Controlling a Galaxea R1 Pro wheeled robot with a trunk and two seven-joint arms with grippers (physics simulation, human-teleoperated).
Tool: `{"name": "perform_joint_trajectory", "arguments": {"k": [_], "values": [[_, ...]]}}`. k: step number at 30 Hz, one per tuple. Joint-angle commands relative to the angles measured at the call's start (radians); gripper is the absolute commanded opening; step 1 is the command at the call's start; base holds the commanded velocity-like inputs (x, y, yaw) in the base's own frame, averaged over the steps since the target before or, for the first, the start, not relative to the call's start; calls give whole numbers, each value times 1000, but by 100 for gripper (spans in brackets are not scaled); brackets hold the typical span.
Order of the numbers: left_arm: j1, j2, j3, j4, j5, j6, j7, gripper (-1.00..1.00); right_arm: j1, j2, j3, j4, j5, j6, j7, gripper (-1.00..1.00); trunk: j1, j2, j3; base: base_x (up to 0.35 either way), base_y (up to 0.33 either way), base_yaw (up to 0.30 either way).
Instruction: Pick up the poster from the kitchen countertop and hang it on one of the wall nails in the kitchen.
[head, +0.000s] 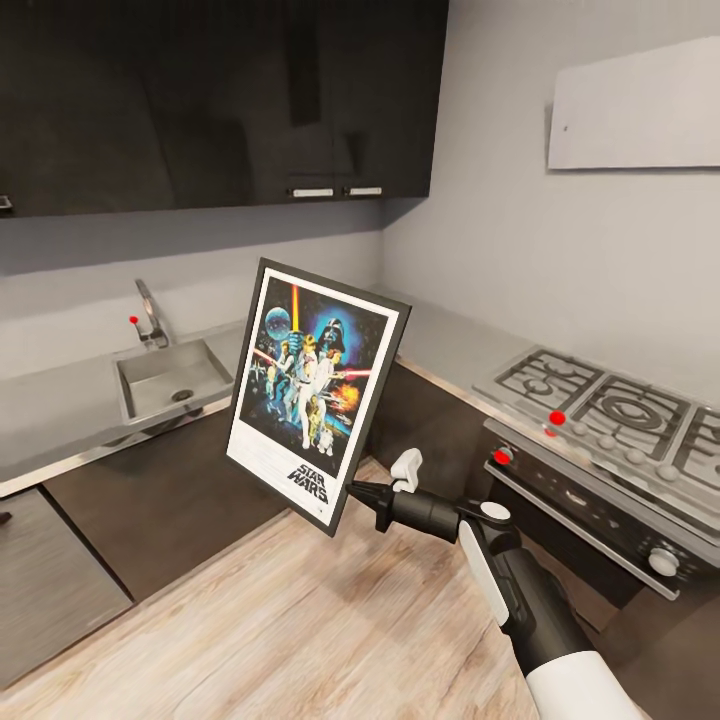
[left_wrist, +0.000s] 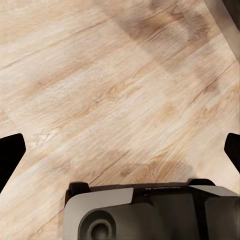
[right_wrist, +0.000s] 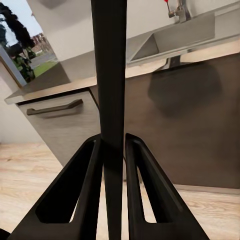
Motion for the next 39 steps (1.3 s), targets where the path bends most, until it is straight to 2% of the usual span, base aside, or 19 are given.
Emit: {"name": "perform_joint_trajectory", "arguments": {"k": [1, 27, 39], "values": [[0, -1, 4, -3, -4, 8, -6, 100, -1, 0, 0, 0, -10, 10, 1, -100, -4, 6, 2, 0, 0, 0], [0, -1, 4, -3, -3, 9, -7, 100, -1, 0, 0, 1, -10, 10, -1, -100, -103, 188, 83, 0, 0, 0], [0, -1, 4, -3, -3, 10, -10, 100, -1, 0, 0, 1, -10, 10, -1, -100, -103, 188, 83, 0, 0, 0]]}}
